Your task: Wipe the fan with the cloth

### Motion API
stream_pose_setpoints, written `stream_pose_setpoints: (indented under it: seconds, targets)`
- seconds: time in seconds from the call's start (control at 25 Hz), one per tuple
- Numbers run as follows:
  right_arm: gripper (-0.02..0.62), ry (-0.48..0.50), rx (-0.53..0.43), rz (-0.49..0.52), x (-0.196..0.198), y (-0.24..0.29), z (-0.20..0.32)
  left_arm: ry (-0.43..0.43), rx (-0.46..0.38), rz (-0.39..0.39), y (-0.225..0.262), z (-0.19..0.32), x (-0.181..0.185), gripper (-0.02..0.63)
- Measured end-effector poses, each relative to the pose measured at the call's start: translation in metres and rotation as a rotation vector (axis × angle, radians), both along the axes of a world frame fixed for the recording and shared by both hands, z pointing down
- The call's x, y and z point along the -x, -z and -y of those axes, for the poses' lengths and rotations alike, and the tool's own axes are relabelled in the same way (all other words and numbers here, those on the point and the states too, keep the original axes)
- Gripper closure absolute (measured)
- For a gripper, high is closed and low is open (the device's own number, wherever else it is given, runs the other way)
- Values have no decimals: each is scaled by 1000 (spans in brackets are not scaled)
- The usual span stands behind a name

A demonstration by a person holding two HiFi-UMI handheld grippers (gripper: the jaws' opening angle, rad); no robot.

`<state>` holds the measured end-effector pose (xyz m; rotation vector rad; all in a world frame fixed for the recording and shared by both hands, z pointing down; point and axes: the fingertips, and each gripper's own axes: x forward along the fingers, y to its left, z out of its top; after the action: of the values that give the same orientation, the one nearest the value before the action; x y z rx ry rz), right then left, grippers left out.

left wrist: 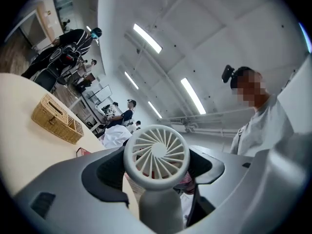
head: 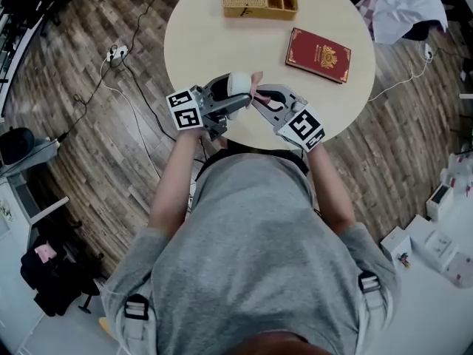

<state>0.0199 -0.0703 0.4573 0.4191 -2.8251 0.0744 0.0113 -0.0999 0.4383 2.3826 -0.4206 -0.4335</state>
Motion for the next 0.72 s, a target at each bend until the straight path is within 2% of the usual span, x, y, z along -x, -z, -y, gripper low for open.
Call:
stream_pose_setpoints:
  seconds: [0.16, 0.24, 0.4, 0.72]
  targets:
    - [555, 0, -54, 5, -9, 15, 5, -28, 149, -236, 4, 3, -5, 232]
    - [555, -13, -77, 8, -15, 21, 10, -56, 177, -298, 6, -2, -10, 232]
    - [555, -19, -94, 17, -24, 27, 19, -86, 190, -352, 9, -12, -19, 232]
    - [555, 73, -88, -28, -25, 13, 6, -32, 186, -402, 10, -12, -19, 232]
